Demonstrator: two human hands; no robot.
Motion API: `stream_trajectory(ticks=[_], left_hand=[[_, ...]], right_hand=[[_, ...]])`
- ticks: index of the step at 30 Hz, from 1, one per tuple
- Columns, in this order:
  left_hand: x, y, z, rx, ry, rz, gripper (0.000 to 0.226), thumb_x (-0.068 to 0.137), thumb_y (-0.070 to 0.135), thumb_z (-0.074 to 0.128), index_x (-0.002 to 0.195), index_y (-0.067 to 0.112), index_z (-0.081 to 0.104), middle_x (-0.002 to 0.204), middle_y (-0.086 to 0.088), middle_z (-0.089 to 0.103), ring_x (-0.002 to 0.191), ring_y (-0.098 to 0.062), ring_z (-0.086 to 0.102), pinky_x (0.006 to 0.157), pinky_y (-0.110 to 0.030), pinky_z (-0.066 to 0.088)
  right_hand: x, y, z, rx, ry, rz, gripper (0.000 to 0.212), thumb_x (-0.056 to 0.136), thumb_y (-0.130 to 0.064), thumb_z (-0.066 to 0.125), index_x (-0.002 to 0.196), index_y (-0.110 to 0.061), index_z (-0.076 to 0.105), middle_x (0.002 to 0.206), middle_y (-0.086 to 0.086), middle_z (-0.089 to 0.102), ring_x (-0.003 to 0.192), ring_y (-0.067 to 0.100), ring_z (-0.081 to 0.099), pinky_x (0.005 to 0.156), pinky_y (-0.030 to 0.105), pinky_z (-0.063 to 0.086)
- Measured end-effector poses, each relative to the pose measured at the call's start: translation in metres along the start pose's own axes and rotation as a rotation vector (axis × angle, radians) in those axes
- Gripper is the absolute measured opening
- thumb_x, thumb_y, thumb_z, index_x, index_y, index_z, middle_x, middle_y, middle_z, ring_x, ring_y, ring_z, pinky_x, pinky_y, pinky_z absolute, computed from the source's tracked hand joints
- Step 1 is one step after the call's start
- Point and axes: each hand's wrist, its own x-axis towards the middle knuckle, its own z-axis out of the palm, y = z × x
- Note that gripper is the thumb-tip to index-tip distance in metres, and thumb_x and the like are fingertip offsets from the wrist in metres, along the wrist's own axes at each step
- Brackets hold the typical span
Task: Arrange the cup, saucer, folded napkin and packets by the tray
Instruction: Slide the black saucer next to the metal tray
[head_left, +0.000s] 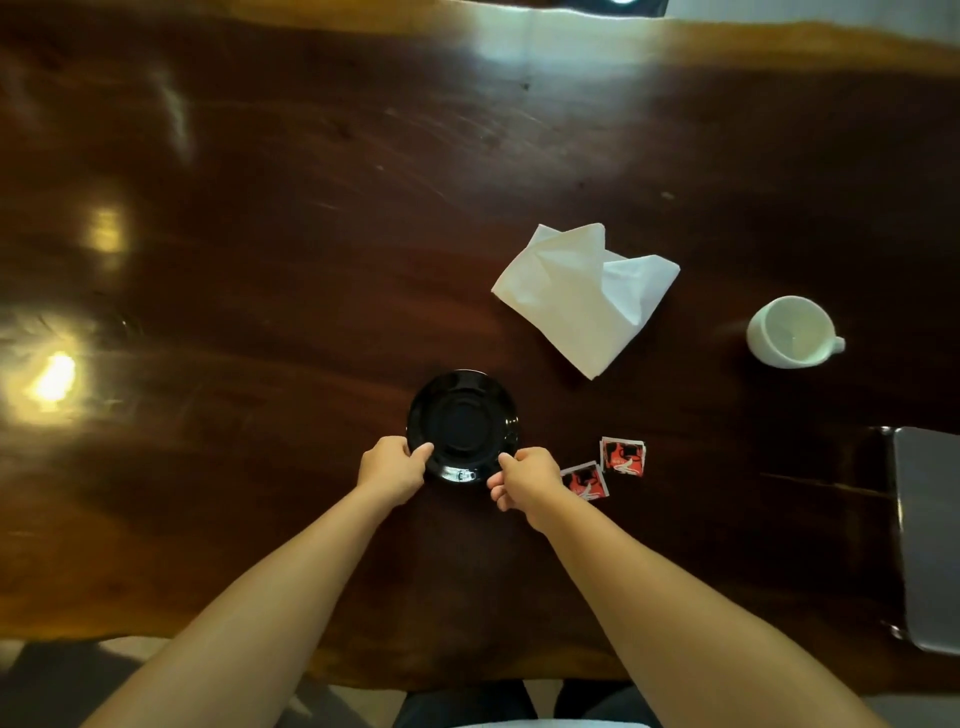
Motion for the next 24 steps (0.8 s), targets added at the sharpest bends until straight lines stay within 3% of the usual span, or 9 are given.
stream_trajectory(ticks=[3,6,9,13,24], left_hand=[[-0.018,0.011,0.009,-0.05,-0.027,0.005,0.038,0.097,0.038,0.06,0.068,0.014,0.054,0.071,-0.009,0.07,0.058,-0.021,0.06,0.056,-0.03,0.051],[-0.034,0.028,0.02,-0.073,-0.084,0.014,0.035,0.097,0.036,0.061,0.071,0.013,0.054,0.068,-0.007,0.068,0.054,-0.018,0.057,0.05,-0.027,0.047],[-0.046,0.047,0.034,-0.105,-0.168,0.037,0.027,0.097,0.031,0.062,0.08,0.01,0.057,0.066,-0.008,0.066,0.053,-0.017,0.055,0.051,-0.028,0.048],[-0.059,0.072,0.059,-0.11,-0.264,0.07,0.028,0.098,0.026,0.062,0.107,-0.001,0.064,0.066,-0.009,0.066,0.052,-0.016,0.055,0.048,-0.026,0.046],[-0.103,0.15,0.16,0.036,-0.373,0.128,0.024,0.099,0.027,0.06,0.106,0.004,0.063,0.074,-0.011,0.068,0.06,-0.017,0.06,0.057,-0.03,0.051]], right_hand=[[-0.014,0.007,-0.021,0.036,0.004,-0.015,0.05,0.105,-0.009,0.041,0.152,-0.005,0.025,0.071,0.014,0.056,0.053,0.015,0.044,0.046,0.024,0.035],[-0.026,0.014,-0.047,0.094,0.037,-0.036,0.051,0.104,-0.01,0.044,0.152,-0.007,0.027,0.073,0.015,0.058,0.054,0.015,0.047,0.046,0.024,0.038],[-0.033,0.023,-0.075,0.167,0.072,-0.044,0.05,0.104,-0.01,0.044,0.152,-0.01,0.028,0.073,0.014,0.058,0.053,0.014,0.047,0.042,0.02,0.038],[-0.038,0.038,-0.116,0.229,0.126,-0.097,0.051,0.103,-0.01,0.047,0.151,-0.008,0.03,0.075,0.016,0.061,0.052,0.014,0.051,0.042,0.021,0.039],[-0.04,0.085,-0.241,0.346,0.212,-0.096,0.047,0.102,-0.012,0.05,0.146,-0.004,0.037,0.079,0.015,0.065,0.055,0.014,0.056,0.043,0.019,0.043]])
